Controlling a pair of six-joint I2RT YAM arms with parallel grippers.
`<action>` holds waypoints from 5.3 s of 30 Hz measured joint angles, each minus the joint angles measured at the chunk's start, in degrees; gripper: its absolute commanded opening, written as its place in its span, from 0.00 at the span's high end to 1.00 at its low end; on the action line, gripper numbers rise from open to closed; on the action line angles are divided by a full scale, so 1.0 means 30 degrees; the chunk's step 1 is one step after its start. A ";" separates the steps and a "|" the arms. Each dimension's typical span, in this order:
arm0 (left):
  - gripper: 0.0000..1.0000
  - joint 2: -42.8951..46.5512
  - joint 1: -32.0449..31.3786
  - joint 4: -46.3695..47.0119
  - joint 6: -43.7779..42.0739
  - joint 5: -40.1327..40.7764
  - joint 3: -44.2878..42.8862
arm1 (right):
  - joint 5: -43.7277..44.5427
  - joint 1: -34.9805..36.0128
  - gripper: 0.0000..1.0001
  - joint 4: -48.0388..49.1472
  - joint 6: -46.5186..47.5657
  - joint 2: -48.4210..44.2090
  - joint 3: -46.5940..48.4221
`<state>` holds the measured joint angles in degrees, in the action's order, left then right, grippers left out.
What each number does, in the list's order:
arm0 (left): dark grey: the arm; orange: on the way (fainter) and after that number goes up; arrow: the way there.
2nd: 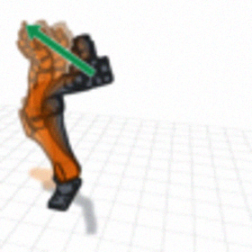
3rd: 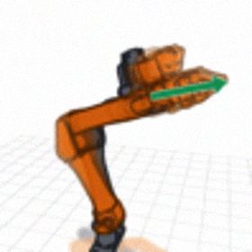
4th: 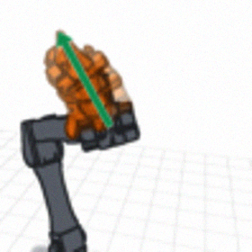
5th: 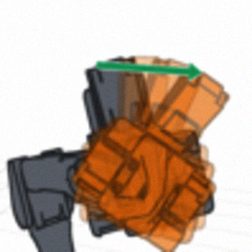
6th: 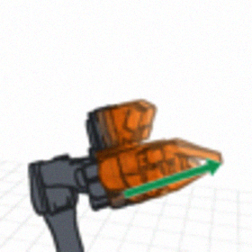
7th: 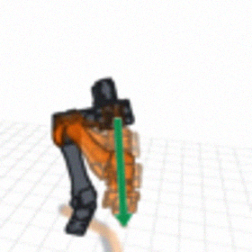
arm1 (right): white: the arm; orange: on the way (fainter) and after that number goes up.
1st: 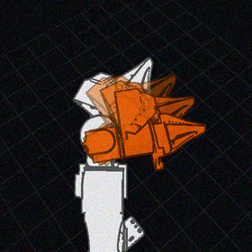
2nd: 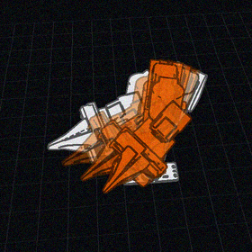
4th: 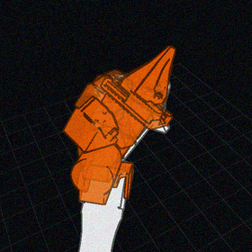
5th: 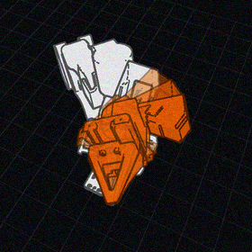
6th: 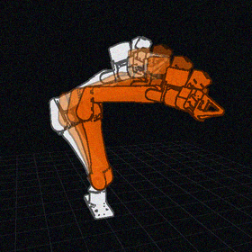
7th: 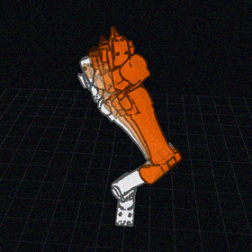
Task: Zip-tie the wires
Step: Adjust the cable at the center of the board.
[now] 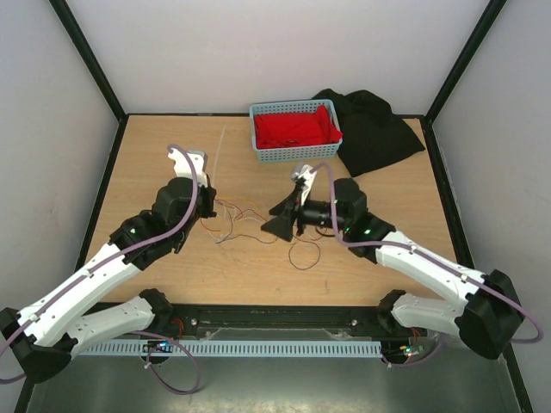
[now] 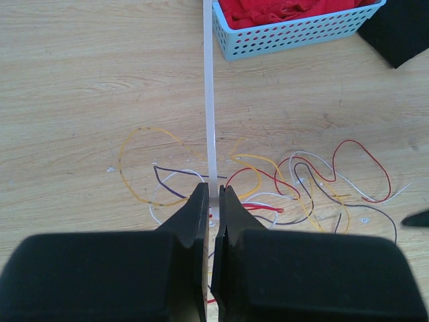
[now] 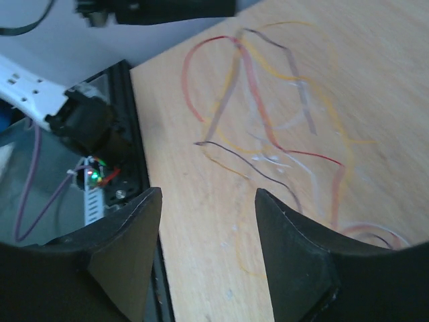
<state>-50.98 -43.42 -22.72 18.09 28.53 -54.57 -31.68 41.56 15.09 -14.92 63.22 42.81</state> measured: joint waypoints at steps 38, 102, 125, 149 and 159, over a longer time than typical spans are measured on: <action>1.00 -0.0240 0.0000 0.0000 0.1501 -0.0823 0.0000 | 0.2004 0.5537 0.35 0.8881 0.1894 1.0979 0.3548; 1.00 -0.0401 0.0036 -0.0007 0.0976 -0.0423 -0.0219 | 0.2062 0.8007 0.39 0.7213 0.0801 0.9551 0.0342; 1.00 0.0546 0.0109 -0.0007 0.0648 -0.1180 0.0350 | 0.1049 0.2091 0.46 0.2514 0.1894 0.5377 0.3067; 1.00 0.0561 0.0109 -0.0007 0.1005 -0.1698 0.0430 | 0.0270 0.2091 0.87 0.4612 0.0342 0.8000 0.3162; 1.00 0.0794 0.0131 -0.0015 0.0998 -0.1202 0.0634 | 0.0707 0.2055 0.98 0.4677 0.0488 0.6994 0.2557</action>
<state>-48.60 -43.03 -22.76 21.08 24.93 -52.66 -29.56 47.72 29.12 -13.45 84.20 50.48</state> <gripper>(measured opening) 0.040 0.055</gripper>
